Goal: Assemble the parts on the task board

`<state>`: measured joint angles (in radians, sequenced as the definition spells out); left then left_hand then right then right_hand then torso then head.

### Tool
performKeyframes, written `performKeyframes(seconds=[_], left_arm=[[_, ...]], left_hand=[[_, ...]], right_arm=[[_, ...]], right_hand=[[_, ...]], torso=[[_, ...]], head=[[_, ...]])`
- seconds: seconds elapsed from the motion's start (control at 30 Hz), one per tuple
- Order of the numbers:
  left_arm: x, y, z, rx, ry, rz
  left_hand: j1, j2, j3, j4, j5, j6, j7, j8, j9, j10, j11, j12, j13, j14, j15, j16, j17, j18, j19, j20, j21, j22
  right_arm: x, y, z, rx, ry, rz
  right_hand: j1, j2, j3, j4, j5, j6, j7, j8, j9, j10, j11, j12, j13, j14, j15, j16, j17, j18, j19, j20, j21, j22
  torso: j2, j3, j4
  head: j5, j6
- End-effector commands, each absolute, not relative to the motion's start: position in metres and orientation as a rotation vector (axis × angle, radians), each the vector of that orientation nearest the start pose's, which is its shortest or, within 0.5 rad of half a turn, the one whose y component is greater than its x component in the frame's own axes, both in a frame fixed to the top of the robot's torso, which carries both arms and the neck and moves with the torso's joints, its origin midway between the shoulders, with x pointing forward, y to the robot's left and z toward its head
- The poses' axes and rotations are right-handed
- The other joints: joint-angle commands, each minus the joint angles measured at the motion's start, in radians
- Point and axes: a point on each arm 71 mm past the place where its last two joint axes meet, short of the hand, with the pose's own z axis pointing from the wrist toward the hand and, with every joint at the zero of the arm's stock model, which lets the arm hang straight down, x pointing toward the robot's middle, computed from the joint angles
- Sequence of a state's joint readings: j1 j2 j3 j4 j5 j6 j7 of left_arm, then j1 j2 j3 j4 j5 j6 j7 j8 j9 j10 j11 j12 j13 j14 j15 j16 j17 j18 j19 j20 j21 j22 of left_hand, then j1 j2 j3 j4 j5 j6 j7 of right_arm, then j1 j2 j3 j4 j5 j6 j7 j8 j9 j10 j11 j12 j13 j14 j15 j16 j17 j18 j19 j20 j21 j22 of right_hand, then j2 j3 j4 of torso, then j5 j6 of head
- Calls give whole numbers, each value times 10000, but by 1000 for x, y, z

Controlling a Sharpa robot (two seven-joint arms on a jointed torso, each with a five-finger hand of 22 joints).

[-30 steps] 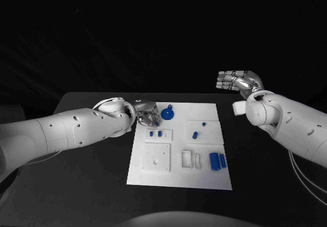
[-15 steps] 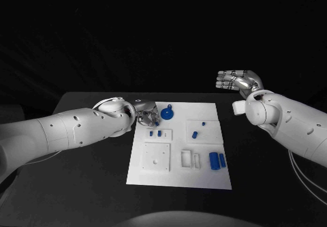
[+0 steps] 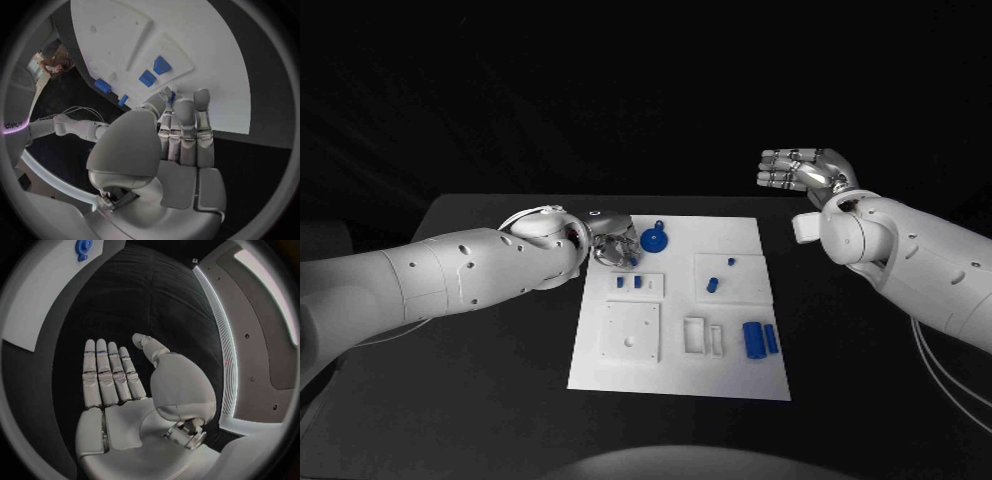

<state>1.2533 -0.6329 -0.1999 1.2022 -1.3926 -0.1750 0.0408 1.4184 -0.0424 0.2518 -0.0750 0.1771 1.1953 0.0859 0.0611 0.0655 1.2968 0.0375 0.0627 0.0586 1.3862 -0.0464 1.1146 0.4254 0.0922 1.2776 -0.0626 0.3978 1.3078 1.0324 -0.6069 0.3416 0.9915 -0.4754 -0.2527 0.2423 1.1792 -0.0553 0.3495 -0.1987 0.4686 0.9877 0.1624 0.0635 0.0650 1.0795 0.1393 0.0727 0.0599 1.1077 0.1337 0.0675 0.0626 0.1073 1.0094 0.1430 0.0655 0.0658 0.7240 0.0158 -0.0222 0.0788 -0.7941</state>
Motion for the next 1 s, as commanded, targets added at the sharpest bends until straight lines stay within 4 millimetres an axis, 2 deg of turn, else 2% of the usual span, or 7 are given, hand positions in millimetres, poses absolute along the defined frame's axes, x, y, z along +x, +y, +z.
performKeyframes(seconds=[0.03,0.6,1.0], left_arm=[[522,178,-240,3309,18923,-6270],[522,184,-248,3465,19466,-5632],[522,184,-248,3446,19275,-5702]], left_hand=[[79,49,-14,-9,-33,143,0,28,7,37,-46,-40,12,-43,-43,-26,12,58,-55,-34,14,200],[114,157,-97,-97,-29,236,-7,19,-1,107,-69,-40,13,-75,-55,-19,14,31,-103,-56,46,202],[99,143,-99,-177,-40,99,9,14,-7,24,-41,-42,11,-23,1,30,13,121,-97,29,109,201]], right_arm=[[576,-264,-193,9876,13324,12440],[575,-265,-195,9910,13411,12448],[575,-265,-195,9908,13377,12437]], right_hand=[[-64,2,28,40,46,78,16,-9,-6,60,20,-51,-15,66,4,-54,-10,83,14,-8,18,-13],[-71,6,15,39,45,77,16,-9,-6,55,22,-52,-15,60,5,-55,-10,81,6,-6,16,-13],[-90,18,-21,48,58,82,13,-8,-5,59,20,-49,-15,63,4,-54,-9,82,8,-4,19,-12]], torso=[[0,1,-2],[0,-7,2],[0,-5,8]], head=[[-7,1],[-30,-28],[-23,-34]])
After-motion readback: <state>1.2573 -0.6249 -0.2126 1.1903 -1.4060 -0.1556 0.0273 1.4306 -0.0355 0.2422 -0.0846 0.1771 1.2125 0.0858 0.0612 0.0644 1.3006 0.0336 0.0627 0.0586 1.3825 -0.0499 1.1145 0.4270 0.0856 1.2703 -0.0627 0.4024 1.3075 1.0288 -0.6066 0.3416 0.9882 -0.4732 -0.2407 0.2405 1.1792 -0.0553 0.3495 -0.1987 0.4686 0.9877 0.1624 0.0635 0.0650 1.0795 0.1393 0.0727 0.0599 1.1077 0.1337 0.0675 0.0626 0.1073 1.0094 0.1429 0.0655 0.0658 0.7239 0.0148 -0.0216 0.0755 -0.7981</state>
